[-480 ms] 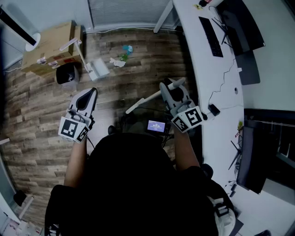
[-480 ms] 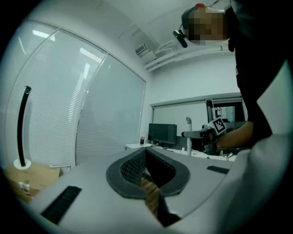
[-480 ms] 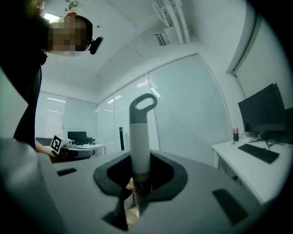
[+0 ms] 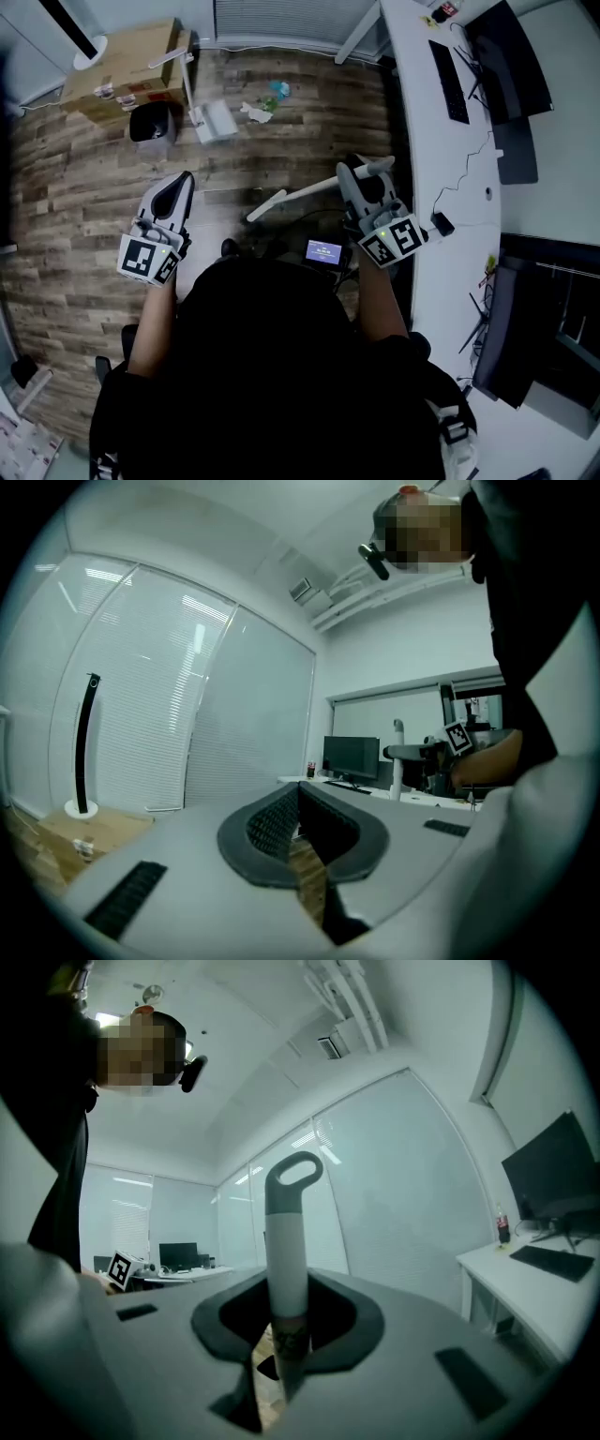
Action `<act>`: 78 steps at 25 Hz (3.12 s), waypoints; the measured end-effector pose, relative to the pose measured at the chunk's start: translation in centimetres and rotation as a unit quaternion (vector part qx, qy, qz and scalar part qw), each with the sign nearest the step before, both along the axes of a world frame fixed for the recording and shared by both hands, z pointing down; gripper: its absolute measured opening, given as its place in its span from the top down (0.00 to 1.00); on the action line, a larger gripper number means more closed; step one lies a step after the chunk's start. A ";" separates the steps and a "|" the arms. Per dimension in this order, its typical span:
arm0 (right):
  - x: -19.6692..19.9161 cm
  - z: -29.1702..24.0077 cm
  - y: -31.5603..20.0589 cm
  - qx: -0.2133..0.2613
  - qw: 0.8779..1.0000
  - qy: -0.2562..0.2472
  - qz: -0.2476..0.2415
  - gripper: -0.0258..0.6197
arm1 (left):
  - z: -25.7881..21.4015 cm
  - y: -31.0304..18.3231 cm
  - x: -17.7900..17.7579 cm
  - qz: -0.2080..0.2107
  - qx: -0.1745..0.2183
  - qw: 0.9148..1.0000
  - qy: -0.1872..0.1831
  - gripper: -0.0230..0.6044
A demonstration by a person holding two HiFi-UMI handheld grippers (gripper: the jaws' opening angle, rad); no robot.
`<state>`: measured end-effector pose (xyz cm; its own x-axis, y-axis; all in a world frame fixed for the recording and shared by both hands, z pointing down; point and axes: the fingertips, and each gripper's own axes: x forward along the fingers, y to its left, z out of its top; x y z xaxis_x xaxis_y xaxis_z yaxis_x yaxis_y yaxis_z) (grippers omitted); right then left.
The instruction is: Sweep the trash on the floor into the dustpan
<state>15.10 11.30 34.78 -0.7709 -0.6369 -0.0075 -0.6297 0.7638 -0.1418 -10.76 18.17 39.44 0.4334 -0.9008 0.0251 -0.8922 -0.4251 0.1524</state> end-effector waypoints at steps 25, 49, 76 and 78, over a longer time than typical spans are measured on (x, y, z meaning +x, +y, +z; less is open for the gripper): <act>11.8 -0.9 2.6 0.027 0.999 -0.007 0.029 0.84 | -1.3 2.4 11.1 0.015 -0.011 1.000 -0.002 0.97; 17.6 2.7 0.7 -0.003 1.000 -0.006 0.004 0.83 | 0.5 1.5 16.0 -0.011 -0.053 0.998 -0.017 0.97; 9.5 4.2 -23.5 -0.056 0.996 0.055 -0.030 0.83 | 4.2 -24.3 3.3 -0.009 -0.053 0.997 0.053 0.97; 8.2 3.6 -25.4 -0.046 0.997 0.054 -0.029 0.83 | 4.2 -25.9 2.0 -0.007 -0.047 0.997 0.054 0.97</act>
